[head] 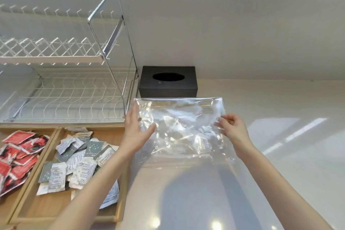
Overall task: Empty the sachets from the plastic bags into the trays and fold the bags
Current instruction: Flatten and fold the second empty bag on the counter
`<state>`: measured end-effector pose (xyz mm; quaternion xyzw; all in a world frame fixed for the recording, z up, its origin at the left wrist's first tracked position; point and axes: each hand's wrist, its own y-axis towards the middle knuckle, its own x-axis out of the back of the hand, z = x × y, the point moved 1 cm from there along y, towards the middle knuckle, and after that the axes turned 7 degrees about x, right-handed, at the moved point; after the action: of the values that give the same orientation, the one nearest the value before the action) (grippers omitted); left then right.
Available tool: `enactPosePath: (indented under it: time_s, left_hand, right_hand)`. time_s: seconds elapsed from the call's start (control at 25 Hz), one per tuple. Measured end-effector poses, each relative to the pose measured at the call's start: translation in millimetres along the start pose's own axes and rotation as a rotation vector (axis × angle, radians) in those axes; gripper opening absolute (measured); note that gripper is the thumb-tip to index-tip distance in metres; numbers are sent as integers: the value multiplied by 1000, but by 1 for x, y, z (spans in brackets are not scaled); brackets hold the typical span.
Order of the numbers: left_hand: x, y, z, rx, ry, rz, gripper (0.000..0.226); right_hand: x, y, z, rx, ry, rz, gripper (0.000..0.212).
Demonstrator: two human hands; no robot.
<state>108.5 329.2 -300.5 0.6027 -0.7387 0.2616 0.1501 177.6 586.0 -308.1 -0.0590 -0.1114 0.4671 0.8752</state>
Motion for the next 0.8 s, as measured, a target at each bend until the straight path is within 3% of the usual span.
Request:
enactPosePath:
  time_s: [0.24,0.52,0.68,0.72,0.8]
  left_hand:
    - [-26,36,17,2,156,-48,87]
    - [-35,46,28,-20,257,-105,73]
    - [-34,40,26,-111,419,-126,58]
    - [-38,37,27,-121,502,-91,57]
    - [-48,32,29,-105,645,2,60]
  right_hand:
    - [-15,32,-30,75,-334,39,40]
    - [-16,42,-32,77,-334,104,53]
    - [-15,27,-13,513,-746,169,60]
    - [-20,22,-12,571,-841,236,63]
    - [-32,17,-19,516,-968,382,66]
